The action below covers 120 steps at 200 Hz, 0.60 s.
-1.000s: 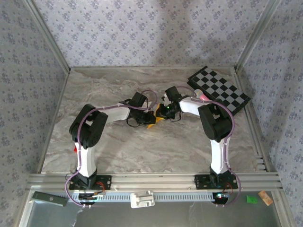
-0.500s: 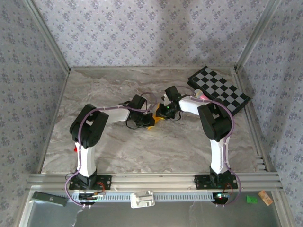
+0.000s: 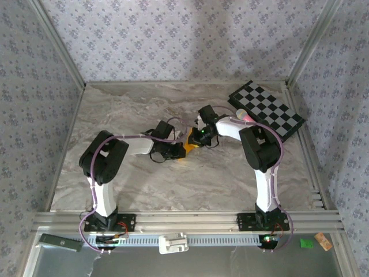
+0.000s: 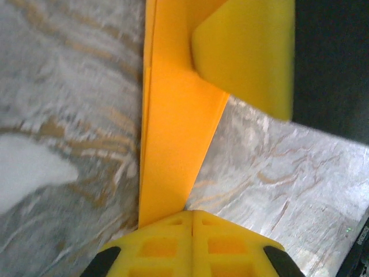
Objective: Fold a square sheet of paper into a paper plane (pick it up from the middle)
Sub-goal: Fold the wing for the fifth time at the center of the table.
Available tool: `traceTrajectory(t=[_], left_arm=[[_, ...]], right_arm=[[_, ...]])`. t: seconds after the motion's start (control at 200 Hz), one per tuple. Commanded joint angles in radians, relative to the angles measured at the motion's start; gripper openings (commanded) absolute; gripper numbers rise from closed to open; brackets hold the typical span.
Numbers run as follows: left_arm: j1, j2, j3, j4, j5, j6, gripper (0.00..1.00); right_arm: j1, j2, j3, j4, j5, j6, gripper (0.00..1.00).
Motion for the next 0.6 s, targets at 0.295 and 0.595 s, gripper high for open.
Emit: traceTrajectory(t=[0.295,0.595], left_arm=[[0.007,-0.184,-0.075,-0.322,-0.057,0.031,0.06],[0.016,-0.165,0.088,-0.158,-0.078,-0.013,0.07]], right_arm=[[-0.015,0.086,0.003,-0.151,0.164,-0.026,0.13],[-0.013,0.079,0.008,-0.144,0.15,-0.023,0.13]])
